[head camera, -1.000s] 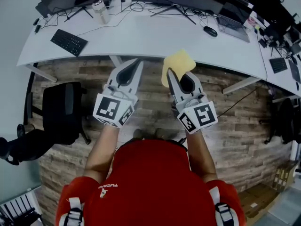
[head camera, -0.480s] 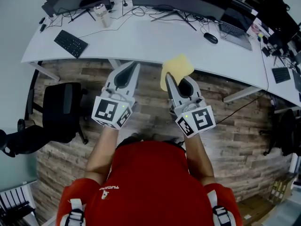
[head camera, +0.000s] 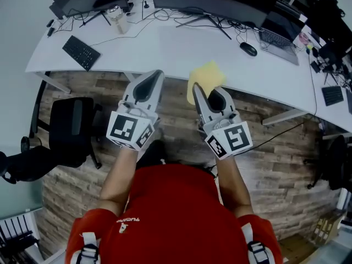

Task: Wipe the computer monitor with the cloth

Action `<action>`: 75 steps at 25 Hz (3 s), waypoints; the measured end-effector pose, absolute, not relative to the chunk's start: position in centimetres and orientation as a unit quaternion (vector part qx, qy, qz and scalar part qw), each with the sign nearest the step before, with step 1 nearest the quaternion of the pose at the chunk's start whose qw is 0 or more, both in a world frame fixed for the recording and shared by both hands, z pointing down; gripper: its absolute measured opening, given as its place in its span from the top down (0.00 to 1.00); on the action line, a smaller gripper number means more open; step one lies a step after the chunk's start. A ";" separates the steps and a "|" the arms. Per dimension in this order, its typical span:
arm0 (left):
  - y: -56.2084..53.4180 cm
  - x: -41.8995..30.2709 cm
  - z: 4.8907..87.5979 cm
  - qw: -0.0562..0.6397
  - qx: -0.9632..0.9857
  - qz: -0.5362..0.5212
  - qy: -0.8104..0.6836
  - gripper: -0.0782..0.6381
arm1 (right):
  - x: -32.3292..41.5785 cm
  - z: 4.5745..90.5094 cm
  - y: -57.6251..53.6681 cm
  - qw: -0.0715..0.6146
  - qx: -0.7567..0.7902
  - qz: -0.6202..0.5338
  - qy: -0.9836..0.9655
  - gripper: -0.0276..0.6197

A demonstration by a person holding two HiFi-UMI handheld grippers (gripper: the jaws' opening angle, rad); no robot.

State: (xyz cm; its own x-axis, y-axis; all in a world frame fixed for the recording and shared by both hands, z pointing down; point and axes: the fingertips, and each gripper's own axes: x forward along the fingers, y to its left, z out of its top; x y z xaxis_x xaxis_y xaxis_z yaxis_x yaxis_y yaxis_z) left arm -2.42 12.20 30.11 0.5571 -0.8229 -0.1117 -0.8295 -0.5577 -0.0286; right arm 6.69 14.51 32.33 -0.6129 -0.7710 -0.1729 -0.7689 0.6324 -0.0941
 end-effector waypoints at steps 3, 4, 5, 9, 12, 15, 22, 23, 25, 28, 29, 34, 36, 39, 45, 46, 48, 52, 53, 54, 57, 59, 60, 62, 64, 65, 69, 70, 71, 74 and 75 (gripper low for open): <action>10.0 -2.9 30.1 0.041 -0.881 0.047 0.468 0.87 | 6.1 32.1 12.5 0.099 -0.428 0.003 0.898 0.86; 9.2 -3.2 30.1 0.042 -0.882 0.048 0.467 0.87 | 5.8 32.0 11.7 0.098 -0.428 0.005 0.898 0.86; 8.3 -3.4 30.2 0.042 -0.883 0.050 0.465 0.87 | 5.4 32.0 10.9 0.097 -0.429 0.008 0.898 0.86; 4.1 -4.7 30.1 0.043 -0.889 0.058 0.452 0.87 | 3.7 31.9 7.0 0.090 -0.437 0.014 0.895 0.86; 0.1 -5.9 29.9 0.042 -0.894 0.061 0.441 0.87 | 2.4 31.6 3.1 0.087 -0.447 0.014 0.890 0.86; -4.0 -7.4 29.5 0.042 -0.900 0.062 0.430 0.87 | 0.5 31.1 -1.0 0.085 -0.454 0.015 0.887 0.86; -13.4 -10.7 28.4 0.047 -0.913 0.061 0.400 0.87 | -3.5 29.3 -10.2 0.088 -0.472 0.023 0.877 0.86; -14.6 -11.1 28.3 0.047 -0.915 0.061 0.396 0.87 | -3.9 29.1 -11.4 0.089 -0.475 0.025 0.875 0.86; -16.8 -11.8 28.1 0.048 -0.918 0.063 0.389 0.87 | -4.7 28.7 -13.7 0.089 -0.480 0.027 0.872 0.86; -19.8 -12.8 27.8 0.047 -0.921 0.066 0.382 0.87 | -5.7 28.3 -16.8 0.088 -0.489 0.028 0.868 0.86; -20.7 -13.0 27.7 0.046 -0.922 0.067 0.379 0.87 | -6.0 28.1 -17.7 0.087 -0.491 0.029 0.867 0.86; -24.6 -13.5 27.4 0.058 -0.925 0.077 0.367 0.87 | -6.9 27.3 -21.5 0.085 -0.491 0.028 0.866 0.86; -25.8 -13.6 27.0 0.055 -0.924 0.077 0.370 0.87 | -7.0 26.8 -22.8 0.087 -0.489 0.024 0.867 0.86; -27.5 -13.4 26.8 0.055 -0.922 0.076 0.375 0.87 | -6.8 25.7 -24.5 0.090 -0.486 0.025 0.869 0.86; -29.5 -11.6 26.1 0.055 -0.913 0.075 0.398 0.87 | -5.8 23.7 -26.6 0.092 -0.460 0.035 0.883 0.86; -29.7 -11.2 26.0 0.056 -0.910 0.073 0.403 0.87 | -5.5 23.5 -26.9 0.093 -0.455 0.034 0.885 0.86; -30.2 -10.6 25.9 0.059 -0.906 0.069 0.413 0.87 | -5.0 23.2 -27.6 0.094 -0.446 0.031 0.889 0.86; -31.4 -10.0 25.5 0.060 -0.896 0.069 0.434 0.87 | -4.4 22.4 -28.8 0.096 -0.426 0.021 0.899 0.86; -31.7 -9.9 25.4 0.059 -0.894 0.070 0.439 0.87 | -4.3 22.3 -29.2 0.095 -0.422 0.019 0.901 0.86; -31.9 -9.9 25.4 0.059 -0.892 0.070 0.442 0.87 | -4.2 22.2 -29.5 0.094 -0.420 0.017 0.903 0.86; -32.5 -10.0 25.5 0.059 -0.892 0.062 0.444 0.87 | -4.4 21.3 -30.8 0.097 -0.417 0.008 0.903 0.86; -33.0 -10.4 25.4 0.061 -0.893 0.059 0.443 0.87 | -4.9 20.3 -31.6 0.101 -0.414 0.000 0.905 0.86; -33.4 -10.7 25.3 0.063 -0.893 0.059 0.442 0.87 | -5.3 19.7 -32.0 0.104 -0.411 -0.004 0.905 0.86; -34.1 -11.1 24.8 0.066 -0.894 0.060 0.438 0.87 | -6.1 18.5 -32.8 0.110 -0.405 -0.014 0.908 0.86; -34.6 -11.6 24.4 0.068 -0.896 0.061 0.435 0.87 | -7.1 17.6 -33.6 0.110 -0.400 -0.020 0.910 0.86; -34.9 -11.8 24.3 0.069 -0.896 0.062 0.433 0.87 | -7.5 17.1 -34.0 0.109 -0.397 -0.021 0.911 0.86; -35.7 -13.0 23.9 0.073 -0.898 0.065 0.430 0.87 | -9.6 15.6 -35.9 0.104 -0.387 -0.030 0.916 0.86; -35.9 -13.4 23.9 0.072 -0.898 0.066 0.430 0.87 | -10.1 15.4 -36.5 0.103 -0.385 -0.033 0.916 0.86; -36.1 -13.8 23.8 0.072 -0.898 0.068 0.429 0.87 | -10.6 15.2 -37.1 0.103 -0.384 -0.037 0.917 0.86; -36.8 -14.9 23.5 0.072 -0.898 0.072 0.428 0.87 | -11.8 14.7 -38.8 0.105 -0.380 -0.056 0.917 0.86; -37.0 -15.2 23.5 0.073 -0.898 0.073 0.428 0.87 | -12.2 14.6 -39.4 0.106 -0.377 -0.063 0.918 0.86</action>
State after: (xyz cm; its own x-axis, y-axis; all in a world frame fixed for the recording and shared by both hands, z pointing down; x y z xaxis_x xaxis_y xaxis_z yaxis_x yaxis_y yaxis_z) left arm -15.22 -37.03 23.45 0.6234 -0.7579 -0.1925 -0.7790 -0.6233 -0.0687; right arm -12.24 -39.37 14.61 -0.6931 -0.7056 -0.1474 -0.6790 0.7077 -0.1953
